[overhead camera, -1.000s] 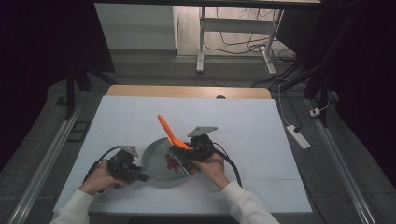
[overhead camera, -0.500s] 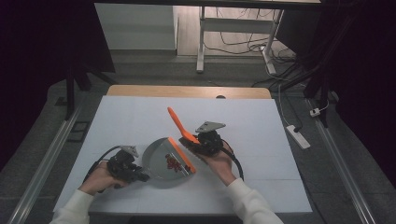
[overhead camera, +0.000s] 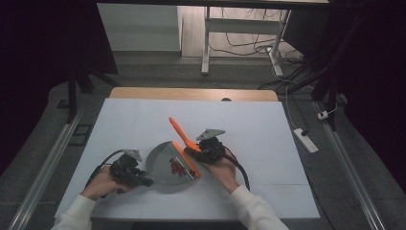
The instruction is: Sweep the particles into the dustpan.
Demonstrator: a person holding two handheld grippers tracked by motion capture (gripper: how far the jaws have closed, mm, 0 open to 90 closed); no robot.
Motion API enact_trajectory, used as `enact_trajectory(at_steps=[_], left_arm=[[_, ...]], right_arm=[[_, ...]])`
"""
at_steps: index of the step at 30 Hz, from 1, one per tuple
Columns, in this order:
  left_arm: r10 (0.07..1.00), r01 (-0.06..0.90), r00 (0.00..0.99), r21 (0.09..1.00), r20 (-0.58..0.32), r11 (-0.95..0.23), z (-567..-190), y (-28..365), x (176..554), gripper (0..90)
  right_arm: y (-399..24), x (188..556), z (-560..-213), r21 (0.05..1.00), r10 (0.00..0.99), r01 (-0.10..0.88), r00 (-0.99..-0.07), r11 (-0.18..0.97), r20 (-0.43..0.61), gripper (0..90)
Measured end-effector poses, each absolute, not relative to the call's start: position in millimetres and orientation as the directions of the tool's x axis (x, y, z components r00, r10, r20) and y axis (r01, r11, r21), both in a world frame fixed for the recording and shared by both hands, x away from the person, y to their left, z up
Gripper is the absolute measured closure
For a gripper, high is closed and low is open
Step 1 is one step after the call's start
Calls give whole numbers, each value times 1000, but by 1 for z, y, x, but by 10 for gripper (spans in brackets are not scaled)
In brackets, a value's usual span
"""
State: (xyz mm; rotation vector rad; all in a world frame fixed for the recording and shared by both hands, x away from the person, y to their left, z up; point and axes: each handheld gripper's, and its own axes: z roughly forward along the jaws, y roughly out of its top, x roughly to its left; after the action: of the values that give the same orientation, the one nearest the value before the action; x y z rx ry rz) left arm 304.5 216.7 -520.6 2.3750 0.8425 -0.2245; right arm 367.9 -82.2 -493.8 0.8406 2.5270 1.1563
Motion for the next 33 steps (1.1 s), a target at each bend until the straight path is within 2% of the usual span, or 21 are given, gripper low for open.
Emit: enact_trajectory(at_steps=[3,14,20,33], left_arm=[[517,618,785,486,-341,-618,-521,217,305,615],[519,619,785,482,-339,-620,-521,216,305,616],[517,616,786,487,-338,-619,-521,217,305,616],[517,617,786,489,-339,-617,-521,217,304,615]], right_arm=[[-73,359,-494,753,582,368,-813,545,-24,699],[-52,341,-493,786,531,352,-847,508,36,700],[-42,333,-492,795,486,320,-873,515,36,700],[-83,356,-470,844,586,354,-808,404,59,700]])
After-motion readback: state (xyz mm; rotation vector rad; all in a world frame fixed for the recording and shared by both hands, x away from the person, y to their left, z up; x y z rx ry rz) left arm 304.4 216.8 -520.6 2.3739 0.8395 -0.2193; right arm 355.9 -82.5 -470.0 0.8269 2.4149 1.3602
